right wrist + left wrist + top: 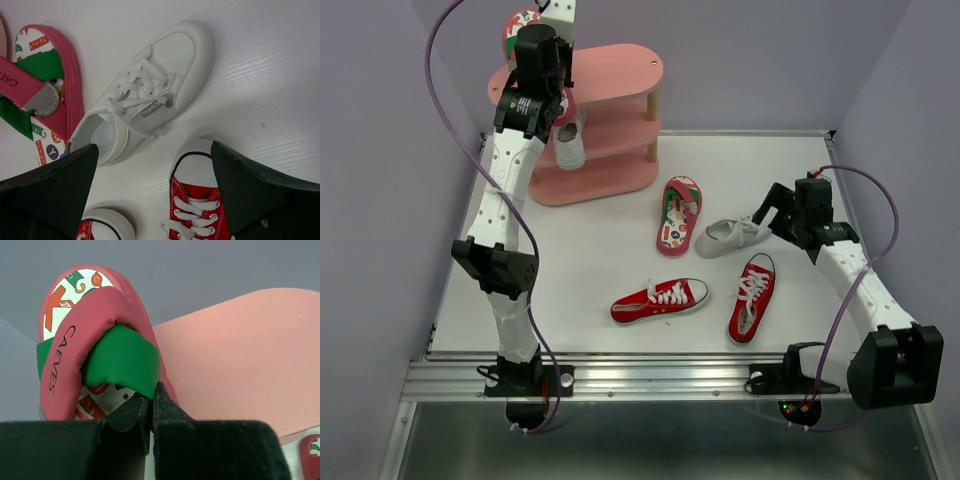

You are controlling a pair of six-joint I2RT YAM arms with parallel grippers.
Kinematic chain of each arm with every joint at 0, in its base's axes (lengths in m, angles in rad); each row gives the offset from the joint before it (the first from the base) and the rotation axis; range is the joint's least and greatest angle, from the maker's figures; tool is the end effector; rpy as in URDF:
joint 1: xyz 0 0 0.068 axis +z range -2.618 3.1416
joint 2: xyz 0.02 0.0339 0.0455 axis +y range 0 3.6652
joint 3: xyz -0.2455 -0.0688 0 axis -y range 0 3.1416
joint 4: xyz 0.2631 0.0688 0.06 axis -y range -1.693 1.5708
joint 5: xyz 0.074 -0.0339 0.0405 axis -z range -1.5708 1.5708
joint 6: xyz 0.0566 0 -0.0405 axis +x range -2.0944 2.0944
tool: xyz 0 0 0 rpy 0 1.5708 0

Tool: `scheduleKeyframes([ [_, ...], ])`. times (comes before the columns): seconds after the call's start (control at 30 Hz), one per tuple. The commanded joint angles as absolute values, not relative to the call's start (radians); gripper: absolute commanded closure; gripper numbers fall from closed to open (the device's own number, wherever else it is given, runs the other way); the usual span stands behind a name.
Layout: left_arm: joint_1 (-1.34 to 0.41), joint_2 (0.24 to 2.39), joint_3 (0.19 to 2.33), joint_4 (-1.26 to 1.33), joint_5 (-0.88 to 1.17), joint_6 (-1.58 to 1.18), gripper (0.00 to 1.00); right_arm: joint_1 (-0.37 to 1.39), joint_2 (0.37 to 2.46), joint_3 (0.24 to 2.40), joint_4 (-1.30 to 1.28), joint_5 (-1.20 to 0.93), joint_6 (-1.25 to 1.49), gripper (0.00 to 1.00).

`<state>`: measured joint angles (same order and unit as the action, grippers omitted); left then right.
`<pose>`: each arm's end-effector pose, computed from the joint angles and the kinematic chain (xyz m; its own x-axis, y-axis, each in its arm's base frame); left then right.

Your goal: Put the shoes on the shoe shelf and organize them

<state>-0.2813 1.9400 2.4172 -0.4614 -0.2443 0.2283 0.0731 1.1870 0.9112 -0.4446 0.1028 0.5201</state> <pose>0.4300 -0.1100 0.5186 0.0232 0.2219 -0.9748 0.0326 0.9744 0.2226 0.2951 0.0158 0.2413 -0.5688 0.4540 -0.6858 0.3307 0.8897 0.3147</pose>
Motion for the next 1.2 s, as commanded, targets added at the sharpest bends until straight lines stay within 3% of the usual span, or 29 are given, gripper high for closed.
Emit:
scheduleKeyframes([
  [0.0, -0.278, 1.905, 2.433, -0.362, -0.264, 0.239, 0.82, 0.072, 1.161, 0.956, -0.442, 0.123, 0.509, 0.0],
  [0.03, -0.278, 1.904, 2.433, -0.362, -0.262, 0.239, 0.72, 0.072, 1.16, 0.956, -0.445, 0.123, 0.509, 0.0],
  [0.07, -0.278, 1.901, 2.433, -0.362, -0.258, 0.238, 0.69, 0.072, 1.157, 0.956, -0.445, 0.123, 0.509, 0.0],
  [0.23, -0.278, 1.89, 2.425, -0.362, -0.247, 0.235, 0.37, 0.072, 1.154, 0.957, -0.448, 0.124, 0.509, 0.0],
  [0.73, -0.354, 1.703, 2.396, -0.356, -0.327, 0.215, 0.34, 0.072, 1.141, 0.976, -0.451, 0.063, 0.489, 0.0],
  [1.17, -0.437, 1.378, 1.996, -0.475, -0.318, -0.032, 0.31, 0.281, 1.236, 1.072, -0.437, 0.156, 0.494, 0.0],
])
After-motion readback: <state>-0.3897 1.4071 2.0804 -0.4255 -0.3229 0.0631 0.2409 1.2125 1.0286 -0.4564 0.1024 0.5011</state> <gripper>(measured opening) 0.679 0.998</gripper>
